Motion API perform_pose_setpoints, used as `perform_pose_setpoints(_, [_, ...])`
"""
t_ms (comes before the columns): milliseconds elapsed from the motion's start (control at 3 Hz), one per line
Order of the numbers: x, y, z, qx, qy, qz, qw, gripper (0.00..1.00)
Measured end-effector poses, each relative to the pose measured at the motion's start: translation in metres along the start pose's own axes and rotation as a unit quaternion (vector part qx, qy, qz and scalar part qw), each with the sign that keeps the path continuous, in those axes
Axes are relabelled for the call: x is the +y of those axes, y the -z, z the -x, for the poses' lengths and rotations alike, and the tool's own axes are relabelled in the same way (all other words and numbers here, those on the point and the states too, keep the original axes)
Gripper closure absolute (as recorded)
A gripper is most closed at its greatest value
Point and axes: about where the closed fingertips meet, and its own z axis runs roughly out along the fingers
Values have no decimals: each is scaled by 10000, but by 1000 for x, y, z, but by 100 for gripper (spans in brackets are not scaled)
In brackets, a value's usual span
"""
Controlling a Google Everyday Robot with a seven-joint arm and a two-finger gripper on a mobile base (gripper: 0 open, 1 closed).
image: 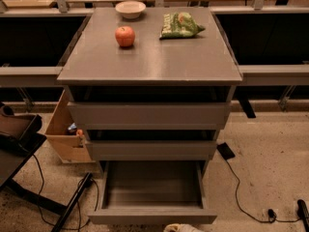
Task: Close bottom drawer
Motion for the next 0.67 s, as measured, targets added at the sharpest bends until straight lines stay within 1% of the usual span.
perform_pose_setpoints(333, [-39, -19, 11, -105, 166, 54, 9998, 100])
perform_pose_setpoints(667, [-39, -19, 11, -105, 167, 54, 9998, 100])
